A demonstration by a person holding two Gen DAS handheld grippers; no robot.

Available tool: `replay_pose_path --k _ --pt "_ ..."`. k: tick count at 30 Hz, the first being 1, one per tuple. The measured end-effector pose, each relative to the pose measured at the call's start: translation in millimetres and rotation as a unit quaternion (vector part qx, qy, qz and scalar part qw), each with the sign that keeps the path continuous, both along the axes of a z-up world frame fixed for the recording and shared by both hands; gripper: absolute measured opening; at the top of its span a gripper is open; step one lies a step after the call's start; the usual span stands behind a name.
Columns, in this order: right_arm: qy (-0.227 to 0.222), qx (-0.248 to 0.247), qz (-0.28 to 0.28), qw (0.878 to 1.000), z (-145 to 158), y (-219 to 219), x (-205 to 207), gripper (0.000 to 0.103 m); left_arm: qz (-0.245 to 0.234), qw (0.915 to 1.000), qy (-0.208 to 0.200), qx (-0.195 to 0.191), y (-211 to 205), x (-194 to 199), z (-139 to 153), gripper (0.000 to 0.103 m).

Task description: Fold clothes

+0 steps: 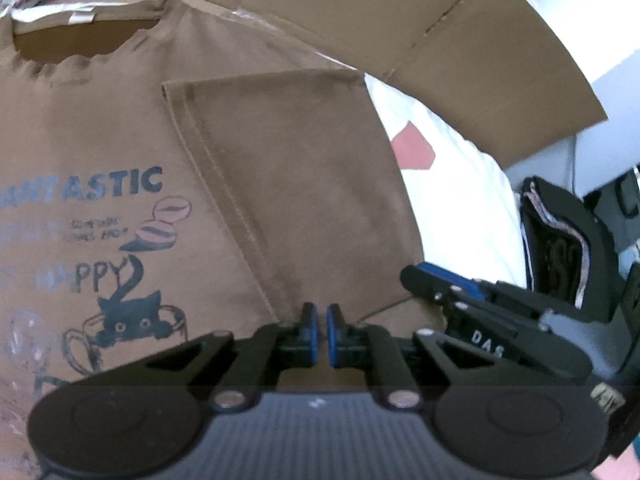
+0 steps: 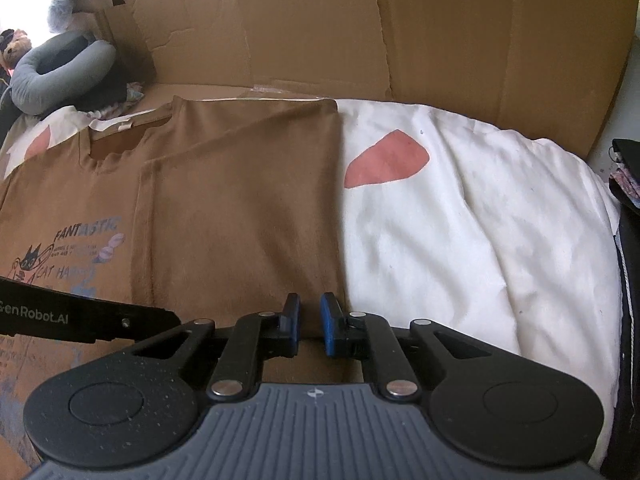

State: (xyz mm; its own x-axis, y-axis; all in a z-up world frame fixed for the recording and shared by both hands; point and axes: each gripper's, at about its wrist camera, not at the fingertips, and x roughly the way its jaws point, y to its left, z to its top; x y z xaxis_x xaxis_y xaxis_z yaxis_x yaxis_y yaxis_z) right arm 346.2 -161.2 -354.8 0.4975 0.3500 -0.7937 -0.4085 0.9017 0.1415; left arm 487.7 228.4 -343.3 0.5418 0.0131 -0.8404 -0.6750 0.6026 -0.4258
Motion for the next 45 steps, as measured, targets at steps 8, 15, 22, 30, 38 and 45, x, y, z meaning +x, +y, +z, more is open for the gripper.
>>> replay_pose_path --k 8,15,22,30,38,45 --pt "0.008 -0.008 -0.009 1.000 2 2 -12 0.021 -0.019 0.9997 0.014 -0.009 1 -1 16 0.031" --pt "0.020 0.009 -0.025 0.999 18 2 -18 0.043 -0.047 0.9982 0.022 0.030 13 -7 58 0.069" --pt "0.019 0.014 -0.037 0.999 56 -2 -22 0.046 -0.056 0.9952 0.046 0.065 34 -26 104 0.084" --pt "0.041 0.038 -0.069 0.996 118 -12 -29 0.062 -0.041 0.9945 0.065 0.072 49 -54 169 0.087" --pt "0.055 0.035 -0.082 0.995 189 -16 -39 0.091 -0.002 0.9923 0.089 0.087 50 -81 238 0.095" --pt "0.086 0.027 -0.094 0.991 249 -22 -58 0.095 -0.001 0.9912 0.105 0.080 36 -104 295 0.102"
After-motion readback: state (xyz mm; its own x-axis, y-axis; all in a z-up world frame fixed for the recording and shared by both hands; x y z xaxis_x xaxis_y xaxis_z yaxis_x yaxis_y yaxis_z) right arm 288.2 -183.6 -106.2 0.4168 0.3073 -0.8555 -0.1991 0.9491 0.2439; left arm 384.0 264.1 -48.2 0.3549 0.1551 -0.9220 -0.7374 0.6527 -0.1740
